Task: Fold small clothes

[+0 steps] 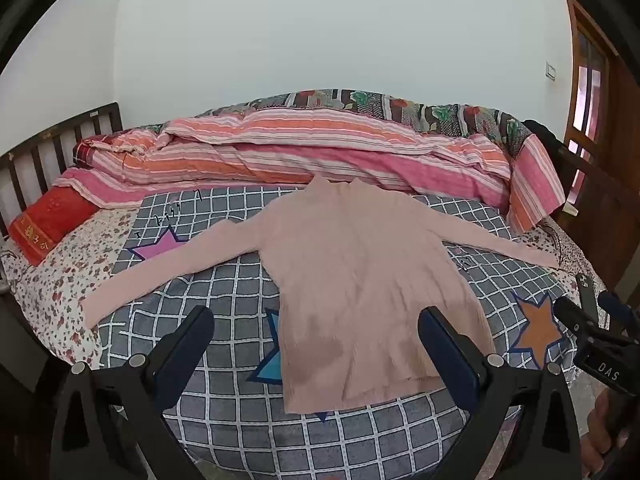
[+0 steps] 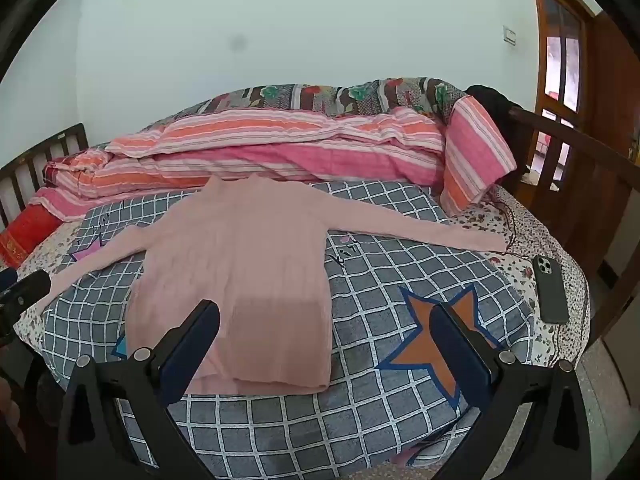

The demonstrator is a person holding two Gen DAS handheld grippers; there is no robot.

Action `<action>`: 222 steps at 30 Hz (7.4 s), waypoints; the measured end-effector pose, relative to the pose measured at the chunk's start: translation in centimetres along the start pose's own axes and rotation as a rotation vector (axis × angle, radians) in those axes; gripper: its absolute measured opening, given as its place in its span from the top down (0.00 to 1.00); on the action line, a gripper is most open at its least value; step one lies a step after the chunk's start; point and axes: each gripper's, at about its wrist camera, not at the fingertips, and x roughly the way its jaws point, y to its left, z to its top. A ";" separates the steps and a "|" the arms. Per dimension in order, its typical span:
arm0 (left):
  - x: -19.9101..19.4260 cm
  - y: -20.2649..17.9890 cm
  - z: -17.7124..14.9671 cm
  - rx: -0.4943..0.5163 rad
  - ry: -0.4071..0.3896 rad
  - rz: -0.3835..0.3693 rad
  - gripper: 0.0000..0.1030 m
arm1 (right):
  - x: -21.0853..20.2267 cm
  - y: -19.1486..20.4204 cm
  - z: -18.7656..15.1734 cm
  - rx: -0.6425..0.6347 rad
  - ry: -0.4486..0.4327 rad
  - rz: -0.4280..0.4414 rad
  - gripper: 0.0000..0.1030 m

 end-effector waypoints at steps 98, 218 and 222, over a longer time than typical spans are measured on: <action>1.4 0.5 0.4 0.056 -0.041 0.019 0.00 | 0.3 1.6 0.7 -0.014 0.009 0.068 0.00; 35.9 8.2 4.8 -0.150 0.186 0.007 0.59 | 36.2 -0.9 6.6 0.014 0.284 0.276 0.65; 36.0 8.4 4.9 -0.159 0.182 -0.005 0.59 | 35.4 -1.5 6.1 0.052 0.209 0.251 0.92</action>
